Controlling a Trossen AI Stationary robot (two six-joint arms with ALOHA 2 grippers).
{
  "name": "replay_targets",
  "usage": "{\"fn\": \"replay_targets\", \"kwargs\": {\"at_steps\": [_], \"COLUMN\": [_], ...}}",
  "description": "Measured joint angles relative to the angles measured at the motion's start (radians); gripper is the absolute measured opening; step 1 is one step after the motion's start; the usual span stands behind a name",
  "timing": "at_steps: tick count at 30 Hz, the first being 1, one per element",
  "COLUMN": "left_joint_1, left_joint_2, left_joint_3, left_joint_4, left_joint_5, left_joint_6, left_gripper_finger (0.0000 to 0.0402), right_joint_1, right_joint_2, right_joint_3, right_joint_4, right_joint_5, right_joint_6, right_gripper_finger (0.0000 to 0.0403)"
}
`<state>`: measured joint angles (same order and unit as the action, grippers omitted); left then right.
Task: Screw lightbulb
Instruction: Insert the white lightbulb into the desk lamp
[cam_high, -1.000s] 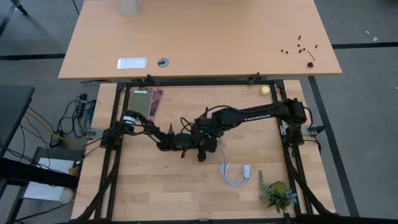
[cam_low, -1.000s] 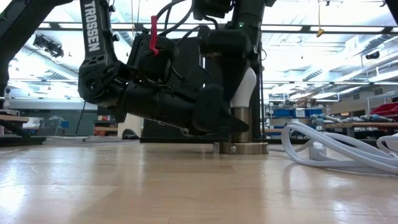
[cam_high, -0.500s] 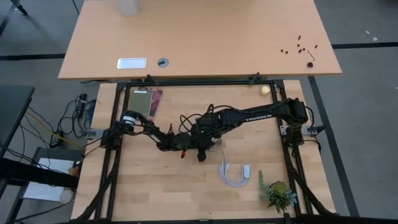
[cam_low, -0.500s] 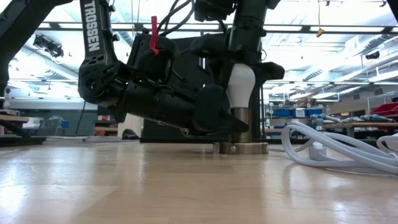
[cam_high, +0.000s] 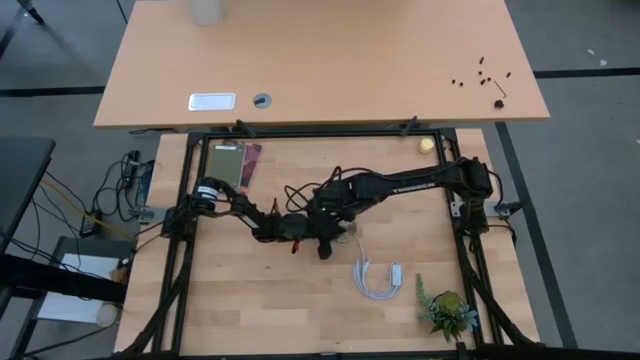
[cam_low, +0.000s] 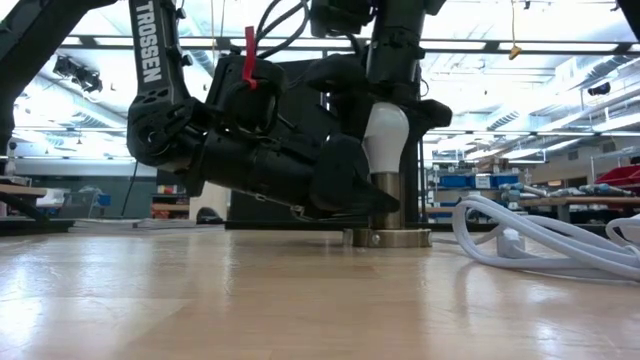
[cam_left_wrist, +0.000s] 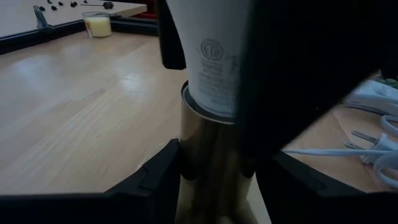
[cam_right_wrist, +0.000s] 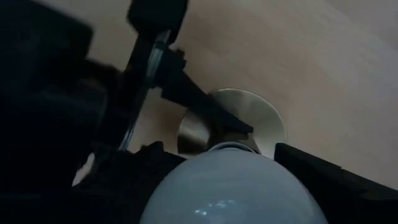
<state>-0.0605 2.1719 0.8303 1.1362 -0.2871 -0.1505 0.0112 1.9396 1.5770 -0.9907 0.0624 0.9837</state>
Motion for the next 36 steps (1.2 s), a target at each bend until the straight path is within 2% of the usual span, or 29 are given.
{"fn": "replay_targets", "kwargs": {"at_steps": [10, 17, 23, 30, 36], "left_joint_1": [0.003, 0.002, 0.002, 0.001, 0.001], "left_joint_2": [0.0, 0.0, 0.0, 0.0, 0.0], "left_joint_3": [0.001, 0.001, 0.001, 0.001, 0.001], "left_joint_4": [-0.002, -0.003, -0.003, -0.003, -0.003], "left_joint_5": [-0.009, -0.005, -0.003, -0.003, -0.007], "left_joint_6": [0.001, 0.005, 0.008, 0.016, 0.017], "left_gripper_finger": [0.0187, 0.0187, 0.0187, 0.0187, 0.0187], "right_joint_1": [-0.022, -0.054, -0.061, -0.045, -0.033], "right_joint_2": [0.005, 0.002, 0.001, -0.001, -0.002], "right_joint_3": [0.051, 0.053, 0.054, 0.055, 0.056], "right_joint_4": [-0.089, -0.098, -0.101, -0.101, -0.1], "right_joint_5": [-0.031, -0.097, -0.108, -0.055, -0.054], "right_joint_6": [-0.271, -0.46, -0.819, -1.211, -1.519], "right_gripper_finger": [0.0387, 0.0398, 0.0397, 0.0393, 0.0392]}}
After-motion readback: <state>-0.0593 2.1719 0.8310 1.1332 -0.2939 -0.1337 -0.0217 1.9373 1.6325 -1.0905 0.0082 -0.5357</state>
